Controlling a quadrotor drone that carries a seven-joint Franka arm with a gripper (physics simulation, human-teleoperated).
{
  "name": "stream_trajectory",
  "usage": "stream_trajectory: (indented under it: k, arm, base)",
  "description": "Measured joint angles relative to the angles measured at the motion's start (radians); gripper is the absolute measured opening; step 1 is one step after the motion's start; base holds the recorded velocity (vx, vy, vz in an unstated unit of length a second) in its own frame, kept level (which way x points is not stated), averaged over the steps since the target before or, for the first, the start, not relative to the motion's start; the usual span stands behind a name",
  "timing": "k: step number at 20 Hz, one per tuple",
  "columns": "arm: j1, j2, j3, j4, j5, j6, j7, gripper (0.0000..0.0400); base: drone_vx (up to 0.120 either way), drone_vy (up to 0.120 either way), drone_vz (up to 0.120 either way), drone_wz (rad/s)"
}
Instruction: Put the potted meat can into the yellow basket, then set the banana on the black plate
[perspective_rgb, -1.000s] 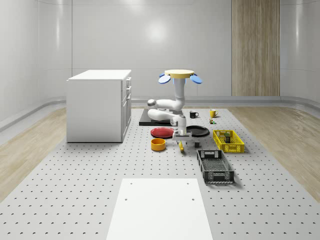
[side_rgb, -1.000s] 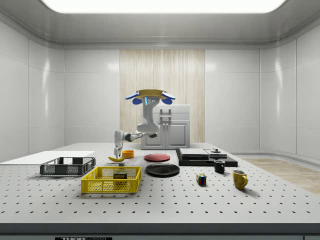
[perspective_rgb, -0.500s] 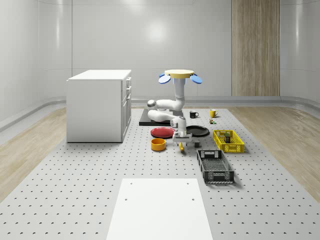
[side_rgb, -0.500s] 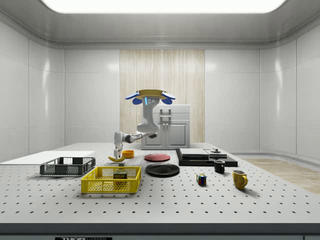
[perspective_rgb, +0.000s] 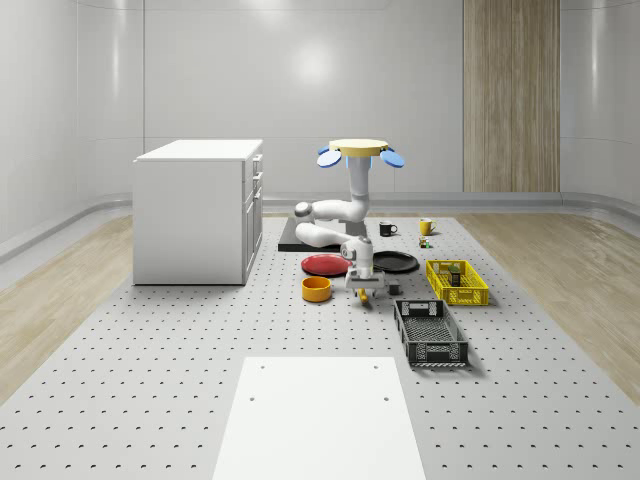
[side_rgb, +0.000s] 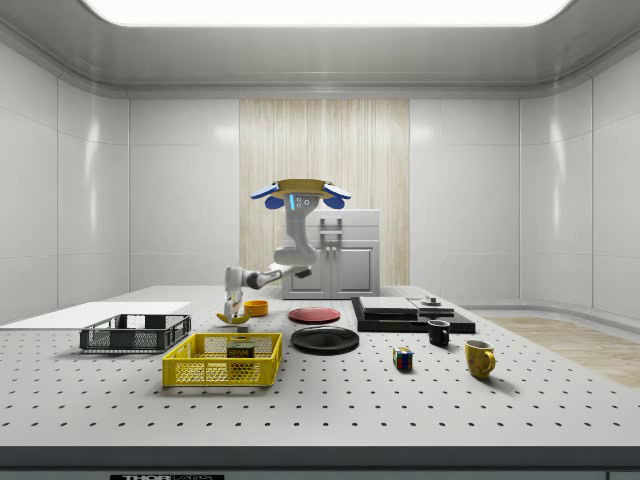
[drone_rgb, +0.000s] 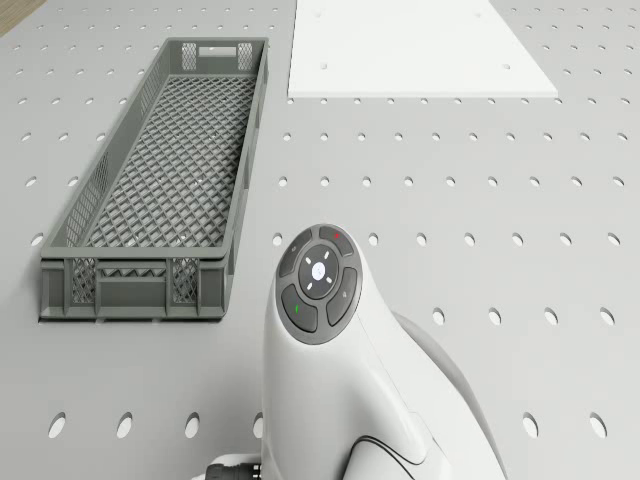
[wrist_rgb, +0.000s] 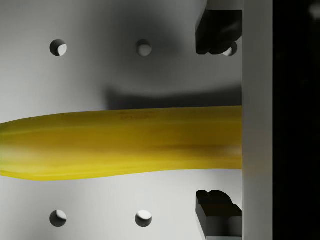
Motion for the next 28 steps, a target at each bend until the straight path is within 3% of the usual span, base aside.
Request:
stream_trajectory:
  k: [18,21,23,25,28]
  arm:
    - [0.013,0.006,-0.037,0.029,-0.033,0.022,-0.031,0.04]
    - [0.012,0.008,-0.039,0.03,-0.036,0.022,-0.031,0.0279]
    - [0.012,0.009,-0.04,0.03,-0.037,0.021,-0.031,0.0228]
    - [0.012,0.011,-0.04,0.03,-0.038,0.02,-0.031,0.0197]
    - [0.013,0.013,-0.041,0.03,-0.042,0.017,-0.044,0.019]
  base:
    - [0.0,0.0,0.0,0.0]
    - [0.0,0.0,0.0,0.0]
    - [0.0,0.0,0.0,0.0]
    - [0.0,0.0,0.0,0.0]
    - [0.0,0.0,0.0,0.0]
